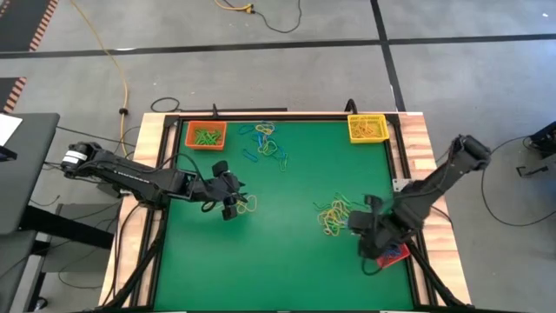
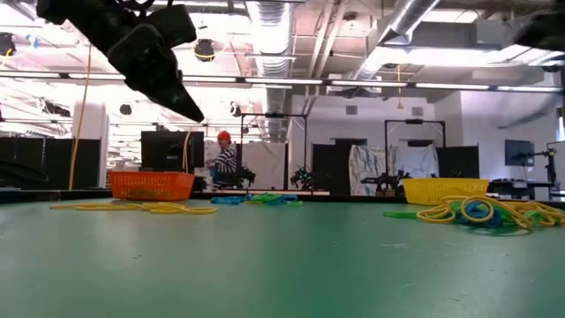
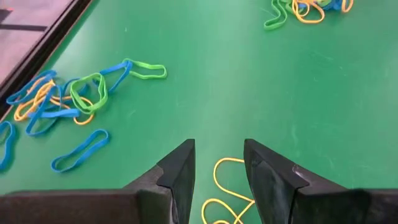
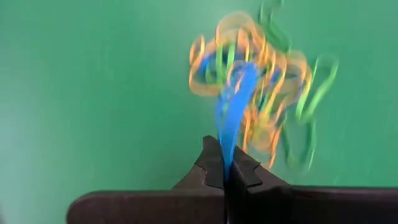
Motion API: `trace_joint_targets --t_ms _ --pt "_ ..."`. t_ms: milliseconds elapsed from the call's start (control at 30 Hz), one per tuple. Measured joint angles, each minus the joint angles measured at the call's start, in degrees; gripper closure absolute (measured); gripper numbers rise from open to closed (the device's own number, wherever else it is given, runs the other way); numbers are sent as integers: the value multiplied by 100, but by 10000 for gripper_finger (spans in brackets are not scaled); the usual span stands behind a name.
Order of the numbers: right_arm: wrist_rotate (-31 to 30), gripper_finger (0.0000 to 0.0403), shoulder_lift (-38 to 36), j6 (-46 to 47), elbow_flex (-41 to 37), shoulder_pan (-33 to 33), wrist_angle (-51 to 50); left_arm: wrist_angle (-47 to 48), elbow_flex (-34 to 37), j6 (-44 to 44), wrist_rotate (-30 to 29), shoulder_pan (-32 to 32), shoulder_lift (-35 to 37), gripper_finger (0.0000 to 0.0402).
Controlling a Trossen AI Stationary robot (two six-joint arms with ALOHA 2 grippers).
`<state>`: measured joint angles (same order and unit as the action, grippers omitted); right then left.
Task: Sort rubber bands into baskets
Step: Put the blue rubber band into the red bin
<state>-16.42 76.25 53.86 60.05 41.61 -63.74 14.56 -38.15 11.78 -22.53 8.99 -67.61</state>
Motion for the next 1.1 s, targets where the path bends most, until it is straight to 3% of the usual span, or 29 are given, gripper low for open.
trace_joint_targets --t_ms 200,567,867,1100 --pt "606 386 -14 1264 -2 639 -399 -86 2 -10 -78 0 0 274" --pt "827 384 -12 2896 -332 1593 -466 -257 2 -159 -233 -7 0 274" --pt "1205 375 -9 3325 -1095 1650 -57 -255 7 -119 -225 -9 0 274" --pt "1241 320 -9 3480 -1235 1650 -71 -253 7 -108 -225 -9 0 274"
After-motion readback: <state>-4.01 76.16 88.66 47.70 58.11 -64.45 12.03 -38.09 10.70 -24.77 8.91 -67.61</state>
